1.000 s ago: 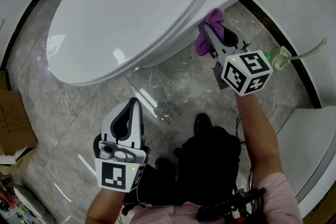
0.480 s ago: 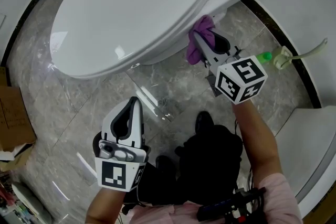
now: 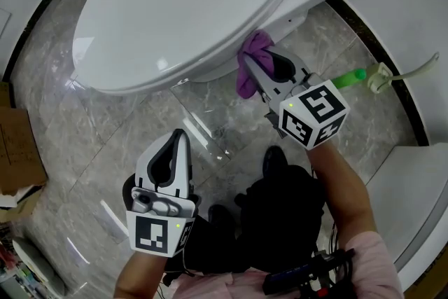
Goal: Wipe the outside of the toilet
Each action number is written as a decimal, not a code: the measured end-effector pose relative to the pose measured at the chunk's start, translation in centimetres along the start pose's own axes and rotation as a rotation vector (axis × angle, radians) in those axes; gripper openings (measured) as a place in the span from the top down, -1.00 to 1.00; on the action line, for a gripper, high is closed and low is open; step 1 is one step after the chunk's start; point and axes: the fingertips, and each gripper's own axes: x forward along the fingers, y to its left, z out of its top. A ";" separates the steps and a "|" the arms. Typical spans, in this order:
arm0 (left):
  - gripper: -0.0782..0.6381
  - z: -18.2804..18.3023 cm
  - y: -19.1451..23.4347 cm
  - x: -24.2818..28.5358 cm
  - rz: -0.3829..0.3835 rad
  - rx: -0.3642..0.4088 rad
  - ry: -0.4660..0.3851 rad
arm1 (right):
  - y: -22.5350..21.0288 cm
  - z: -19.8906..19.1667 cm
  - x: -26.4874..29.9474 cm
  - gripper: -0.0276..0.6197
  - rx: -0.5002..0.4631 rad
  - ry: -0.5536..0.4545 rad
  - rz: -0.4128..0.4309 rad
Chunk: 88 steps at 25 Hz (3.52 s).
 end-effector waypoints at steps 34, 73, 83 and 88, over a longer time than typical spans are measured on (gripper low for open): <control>0.76 -0.9 2.8 -5.3 0.153 0.044 0.016 | 18.8 -4.0 5.8 0.67 -0.064 0.096 0.581; 0.76 -1.7 -6.9 10.7 -0.168 0.019 0.078 | -31.4 -9.8 -0.3 0.65 0.068 0.062 -0.469; 0.76 -2.7 -6.3 10.1 -0.170 0.034 0.106 | -33.6 -11.5 4.7 0.65 0.101 0.108 -0.433; 0.76 -3.3 -6.0 9.9 -0.171 0.043 0.122 | -32.8 -11.8 5.4 0.66 0.124 0.103 -0.352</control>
